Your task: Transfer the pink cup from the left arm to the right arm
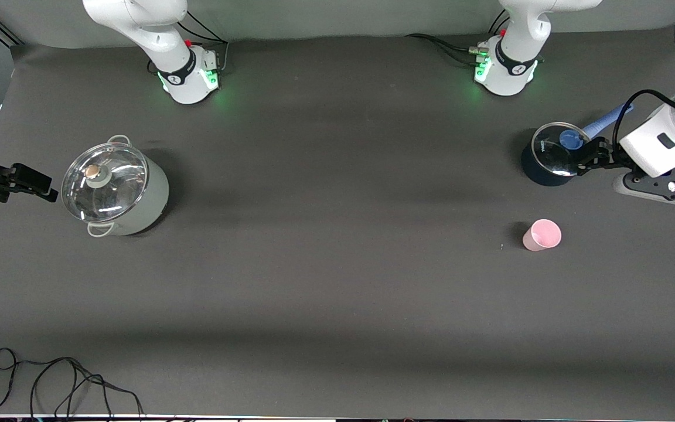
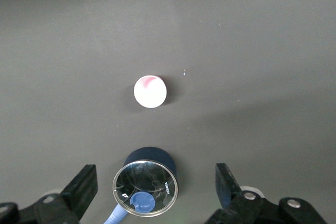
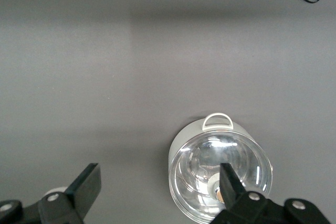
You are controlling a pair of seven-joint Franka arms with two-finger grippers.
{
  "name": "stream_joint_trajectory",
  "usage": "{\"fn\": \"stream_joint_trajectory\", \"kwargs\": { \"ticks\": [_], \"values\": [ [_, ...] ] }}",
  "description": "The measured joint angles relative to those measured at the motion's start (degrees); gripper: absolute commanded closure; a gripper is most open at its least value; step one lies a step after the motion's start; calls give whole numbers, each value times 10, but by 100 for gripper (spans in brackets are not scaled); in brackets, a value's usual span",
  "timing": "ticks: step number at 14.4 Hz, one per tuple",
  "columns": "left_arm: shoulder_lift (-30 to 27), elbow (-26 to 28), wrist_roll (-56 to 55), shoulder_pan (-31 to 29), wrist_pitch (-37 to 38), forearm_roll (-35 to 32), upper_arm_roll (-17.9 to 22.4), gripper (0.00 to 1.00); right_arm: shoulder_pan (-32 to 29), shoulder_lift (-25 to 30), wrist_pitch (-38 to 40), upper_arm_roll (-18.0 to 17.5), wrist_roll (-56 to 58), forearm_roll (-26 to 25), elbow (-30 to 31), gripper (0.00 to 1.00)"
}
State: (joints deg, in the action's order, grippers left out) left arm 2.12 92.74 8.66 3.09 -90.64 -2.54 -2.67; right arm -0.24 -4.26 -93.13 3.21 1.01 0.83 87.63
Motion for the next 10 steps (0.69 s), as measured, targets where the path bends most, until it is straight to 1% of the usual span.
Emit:
{"fn": "stream_joint_trajectory", "kwargs": {
  "ticks": [10],
  "values": [
    [0, 0, 1, -3, 1, 0, 1, 0, 0, 4, 0, 0, 1, 0, 0, 0]
  ]
}}
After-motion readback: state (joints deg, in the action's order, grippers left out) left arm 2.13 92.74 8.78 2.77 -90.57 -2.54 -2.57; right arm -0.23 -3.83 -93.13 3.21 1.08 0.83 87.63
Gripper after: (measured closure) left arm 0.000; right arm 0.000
